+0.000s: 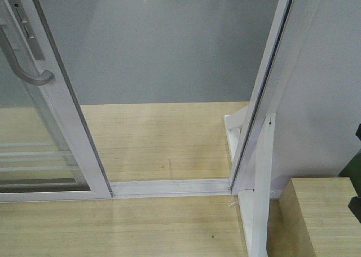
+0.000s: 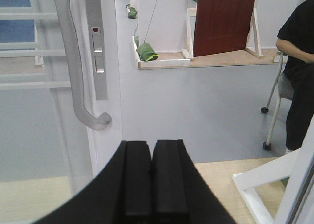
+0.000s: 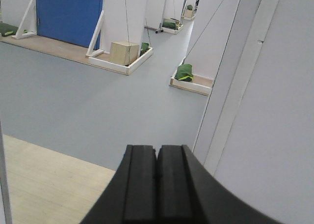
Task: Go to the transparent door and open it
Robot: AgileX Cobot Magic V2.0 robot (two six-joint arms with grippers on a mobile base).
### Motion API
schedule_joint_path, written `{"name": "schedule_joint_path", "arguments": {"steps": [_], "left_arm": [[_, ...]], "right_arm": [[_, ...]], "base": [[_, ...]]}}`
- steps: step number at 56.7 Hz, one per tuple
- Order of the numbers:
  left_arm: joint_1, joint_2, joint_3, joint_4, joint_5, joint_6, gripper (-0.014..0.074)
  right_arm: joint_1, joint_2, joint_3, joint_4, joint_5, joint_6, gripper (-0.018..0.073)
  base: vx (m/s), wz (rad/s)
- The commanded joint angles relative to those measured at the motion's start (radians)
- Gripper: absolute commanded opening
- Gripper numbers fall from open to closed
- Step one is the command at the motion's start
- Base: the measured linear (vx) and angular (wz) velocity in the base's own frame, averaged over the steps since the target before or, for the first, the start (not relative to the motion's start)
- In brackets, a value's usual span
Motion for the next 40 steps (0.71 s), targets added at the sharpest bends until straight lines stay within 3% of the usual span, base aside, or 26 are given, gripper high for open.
{"name": "schedule_joint_path", "arguments": {"steps": [1,12,19,27,40], "left_arm": [[0.001,0.004,-0.03,0.043,-0.08,0.008,-0.0006],[-0.028,-0.15,0.092,0.114,-0.077,0.007,-0.0006],[-0.028,-0.279,0.215,0.112,-0.099,-0.002,-0.0006],[-0.027,-0.268,0.337,0.068,-0.207,-0.036,-0.0006],[-0.027,-0.266,0.327,0.053,-0.153,-0.055,-0.0006]], "right_arm": [[-0.006,0.01,-0.03,-0.009,-0.084,-0.009,-0.0001],[-0.006,0.01,-0.03,-0.009,-0.084,-0.009,-0.0001],[-0.006,0.01,-0.03,-0.009,-0.084,-0.009,-0.0001],[-0.006,0.01,-0.03,-0.009,-0.083,-0.009,-0.0001],[-0.006,0.01,-0.03,-0.009,-0.083,-0.009,-0.0001]], "base": [[0.0,0.0],[0.0,0.0],[0.0,0.0],[0.0,0.0],[0.0,0.0]]}}
